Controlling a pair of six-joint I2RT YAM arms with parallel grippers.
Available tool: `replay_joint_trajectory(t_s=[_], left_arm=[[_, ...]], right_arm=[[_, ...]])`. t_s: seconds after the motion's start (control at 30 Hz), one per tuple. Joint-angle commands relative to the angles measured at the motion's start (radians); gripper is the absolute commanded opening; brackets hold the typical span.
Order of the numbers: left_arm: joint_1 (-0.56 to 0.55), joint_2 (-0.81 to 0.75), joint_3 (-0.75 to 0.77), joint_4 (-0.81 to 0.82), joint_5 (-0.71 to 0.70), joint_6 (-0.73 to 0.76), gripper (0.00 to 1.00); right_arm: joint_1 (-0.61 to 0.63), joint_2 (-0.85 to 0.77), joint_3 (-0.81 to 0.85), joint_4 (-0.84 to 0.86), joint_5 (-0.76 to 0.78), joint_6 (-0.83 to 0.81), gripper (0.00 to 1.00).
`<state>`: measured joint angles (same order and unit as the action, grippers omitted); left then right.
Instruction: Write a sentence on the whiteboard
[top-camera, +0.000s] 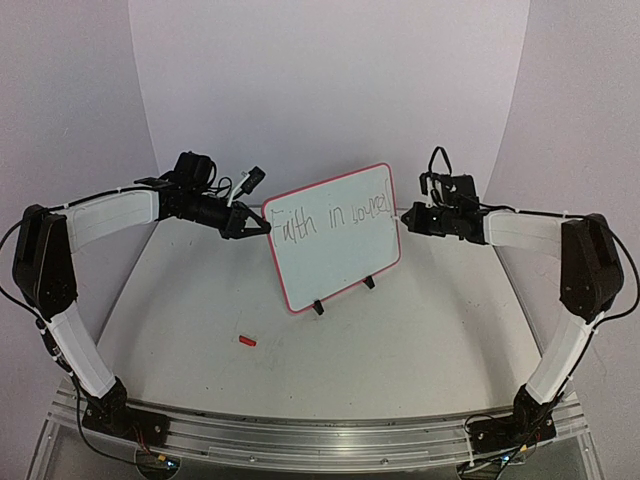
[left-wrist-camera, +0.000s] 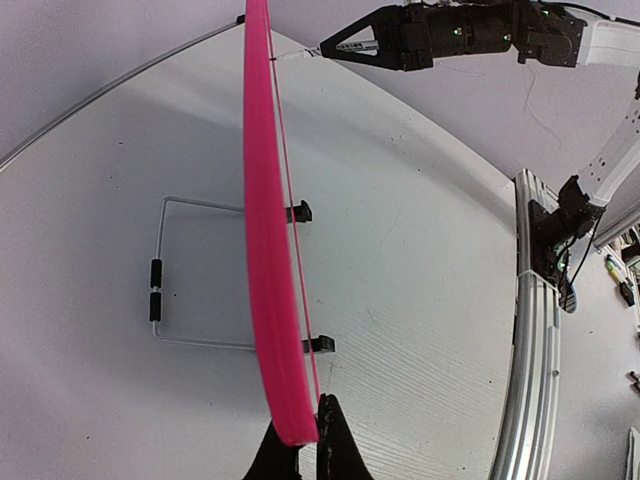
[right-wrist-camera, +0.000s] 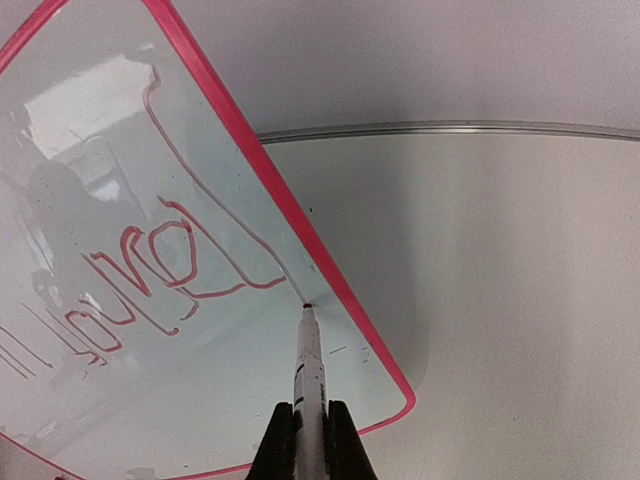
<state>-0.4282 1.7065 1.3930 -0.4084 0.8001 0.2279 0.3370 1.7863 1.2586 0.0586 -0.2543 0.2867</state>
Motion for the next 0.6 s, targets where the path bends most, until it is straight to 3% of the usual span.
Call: replay_joint_trajectory(t_s=[0.0,0.33,0.57], left_arm=[[-0.030,-0.003,-0.001,-0.094,-0.010,0.036,0.00],[-0.035,-0.005,-0.003,-0.094,-0.011,0.037,0.00],[-0.037,-0.003,-0.003,-0.093,-0.012,0.037,0.00]], right_arm=[[0.002,-0.025,-0.021,0.020,0.003,0.003,0.00],[0.002,-0.100,-0.023,0.031,-0.126,0.000,0.00],[0.002,-0.224,-0.046,0.040,-0.030,-0.001,0.00]])
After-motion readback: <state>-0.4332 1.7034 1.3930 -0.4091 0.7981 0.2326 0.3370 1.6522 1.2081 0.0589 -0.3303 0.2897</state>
